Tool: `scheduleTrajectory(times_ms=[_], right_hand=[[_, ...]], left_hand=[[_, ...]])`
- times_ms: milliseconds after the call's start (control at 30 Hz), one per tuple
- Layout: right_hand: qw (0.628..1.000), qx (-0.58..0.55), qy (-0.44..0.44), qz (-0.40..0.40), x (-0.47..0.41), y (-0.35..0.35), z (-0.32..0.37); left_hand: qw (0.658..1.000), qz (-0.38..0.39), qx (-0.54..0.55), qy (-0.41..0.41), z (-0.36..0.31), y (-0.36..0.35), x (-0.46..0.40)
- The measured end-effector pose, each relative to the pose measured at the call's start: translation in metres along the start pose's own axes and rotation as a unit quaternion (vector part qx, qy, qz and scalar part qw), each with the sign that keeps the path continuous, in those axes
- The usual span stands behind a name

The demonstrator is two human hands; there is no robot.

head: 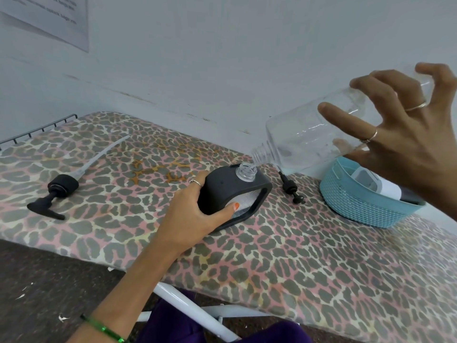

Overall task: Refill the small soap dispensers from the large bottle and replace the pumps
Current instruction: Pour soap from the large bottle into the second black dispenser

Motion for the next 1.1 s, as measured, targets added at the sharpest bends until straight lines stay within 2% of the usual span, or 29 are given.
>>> scheduleTrajectory(times_ms=[1100], right_hand=[[0.997,0.034,0.063,-0.004,-0.017,-0.002,0.000]], left_hand=[[1.000,0.009,0.008,0.000,0.002,-0.001,-0.002]])
Point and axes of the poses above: each hand's wrist, its own x-axis away from the middle knuckle, its own y-axis out of the back of the hand, z = x × y, the point moved 8 cm from there along -x, towards the middle knuckle, and after that the axes turned 14 degrees about y, right-handed, at the moved point
